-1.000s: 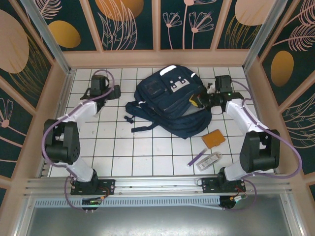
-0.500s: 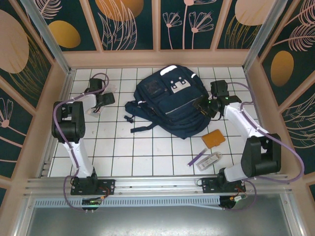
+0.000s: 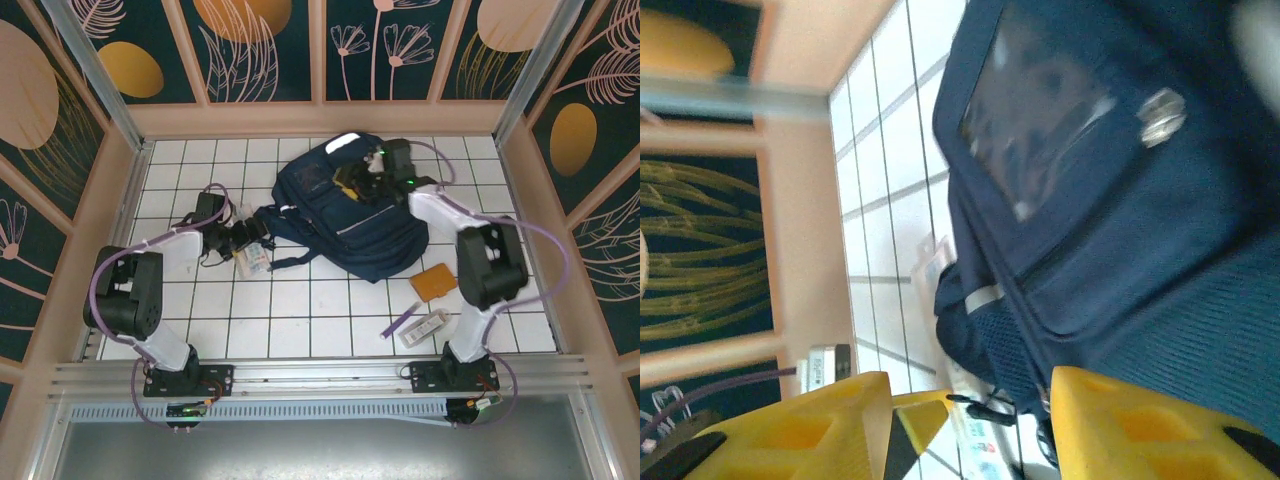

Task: Pack books, pencil case, and school supplies into a backpack

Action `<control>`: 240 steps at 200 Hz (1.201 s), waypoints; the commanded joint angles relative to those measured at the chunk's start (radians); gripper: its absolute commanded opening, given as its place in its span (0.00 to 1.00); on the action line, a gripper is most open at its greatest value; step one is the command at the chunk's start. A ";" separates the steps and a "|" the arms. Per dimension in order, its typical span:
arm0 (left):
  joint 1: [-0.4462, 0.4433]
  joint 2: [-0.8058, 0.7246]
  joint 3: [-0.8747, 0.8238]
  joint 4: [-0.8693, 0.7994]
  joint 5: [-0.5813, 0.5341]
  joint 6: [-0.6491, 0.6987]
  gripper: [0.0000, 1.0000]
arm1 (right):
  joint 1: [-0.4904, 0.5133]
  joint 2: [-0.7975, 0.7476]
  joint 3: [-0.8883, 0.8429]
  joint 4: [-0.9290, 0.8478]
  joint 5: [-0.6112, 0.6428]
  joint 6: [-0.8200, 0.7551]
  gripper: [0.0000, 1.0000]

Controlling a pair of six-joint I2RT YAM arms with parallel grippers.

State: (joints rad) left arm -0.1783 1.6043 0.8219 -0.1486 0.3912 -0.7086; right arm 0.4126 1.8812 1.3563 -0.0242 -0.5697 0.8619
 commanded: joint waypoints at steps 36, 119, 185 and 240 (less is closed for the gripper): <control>0.068 -0.081 0.053 -0.247 -0.147 -0.061 0.70 | 0.187 0.292 0.390 -0.112 -0.128 -0.271 0.38; 0.079 0.161 0.053 -0.186 -0.196 -0.052 0.59 | 0.276 0.312 0.430 -0.393 -0.113 -0.552 0.38; 0.020 0.041 -0.163 -0.246 -0.161 0.017 0.08 | 0.354 0.208 0.273 -0.650 -0.133 -0.930 0.40; -0.012 -0.284 -0.343 -0.339 -0.123 -0.090 0.00 | 0.435 0.303 0.358 -0.729 -0.096 -0.919 0.41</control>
State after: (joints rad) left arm -0.1753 1.3830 0.5560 -0.2405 0.1761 -0.7574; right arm 0.8146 2.1475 1.6558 -0.6956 -0.6773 -0.0303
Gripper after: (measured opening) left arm 0.047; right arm 0.400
